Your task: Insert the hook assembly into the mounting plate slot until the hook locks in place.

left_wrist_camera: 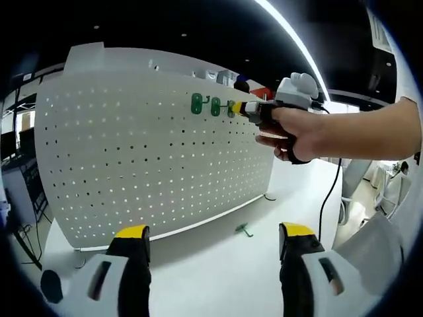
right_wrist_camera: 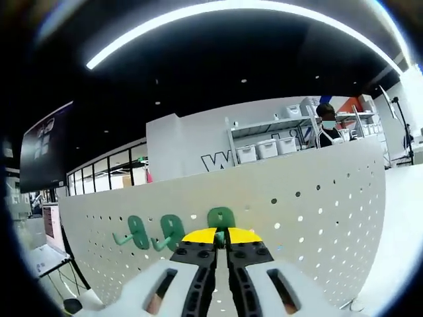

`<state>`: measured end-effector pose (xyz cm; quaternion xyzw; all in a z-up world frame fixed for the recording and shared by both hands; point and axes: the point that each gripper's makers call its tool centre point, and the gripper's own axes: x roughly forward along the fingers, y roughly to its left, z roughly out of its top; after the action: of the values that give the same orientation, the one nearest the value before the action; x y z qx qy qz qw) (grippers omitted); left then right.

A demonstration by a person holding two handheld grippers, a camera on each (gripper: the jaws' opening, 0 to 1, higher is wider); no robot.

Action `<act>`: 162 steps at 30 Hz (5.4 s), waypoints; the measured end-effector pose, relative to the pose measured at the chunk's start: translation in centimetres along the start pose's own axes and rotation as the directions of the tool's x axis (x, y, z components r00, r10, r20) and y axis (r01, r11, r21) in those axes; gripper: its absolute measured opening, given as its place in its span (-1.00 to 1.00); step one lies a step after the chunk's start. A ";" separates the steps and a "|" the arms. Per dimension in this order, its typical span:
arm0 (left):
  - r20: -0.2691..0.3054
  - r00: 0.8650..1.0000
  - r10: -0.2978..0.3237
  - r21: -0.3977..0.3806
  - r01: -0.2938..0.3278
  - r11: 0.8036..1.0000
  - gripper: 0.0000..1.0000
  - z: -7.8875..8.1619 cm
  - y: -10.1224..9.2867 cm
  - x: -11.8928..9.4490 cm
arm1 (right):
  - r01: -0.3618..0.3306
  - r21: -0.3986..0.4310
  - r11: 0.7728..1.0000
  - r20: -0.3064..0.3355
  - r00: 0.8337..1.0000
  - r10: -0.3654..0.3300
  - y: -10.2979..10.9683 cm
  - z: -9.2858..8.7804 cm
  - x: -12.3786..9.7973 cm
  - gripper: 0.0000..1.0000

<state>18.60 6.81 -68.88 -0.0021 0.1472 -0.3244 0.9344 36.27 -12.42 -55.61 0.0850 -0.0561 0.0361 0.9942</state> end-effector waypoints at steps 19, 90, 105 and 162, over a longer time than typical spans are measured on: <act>0.010 1.000 -0.004 -0.008 0.004 1.000 0.66 0.2 0.4 -0.3 | -0.101 0.061 0.993 -0.007 0.995 0.102 0.8 0.1 -0.7 -0.66; 0.012 1.000 -0.019 0.036 0.019 0.999 0.68 0.8 -0.7 -0.7 | -0.410 -0.006 0.912 -0.132 0.905 0.405 1.5 -3.2 -10.2 0.39; 0.011 1.000 -0.013 0.043 0.012 0.999 0.71 0.5 -0.9 -1.1 | -0.427 -0.015 0.904 -0.189 0.889 0.417 0.7 -5.3 -13.3 0.44; -0.023 1.000 0.016 0.040 -0.015 0.999 0.73 -1.8 -0.9 -3.2 | -0.437 0.008 0.899 -0.291 0.859 0.420 -1.9 -9.3 -20.1 0.48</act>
<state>15.16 8.16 -69.67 0.0215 0.1514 -0.3202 0.9349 17.49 -13.94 -67.38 0.0354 0.0695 0.2665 0.9607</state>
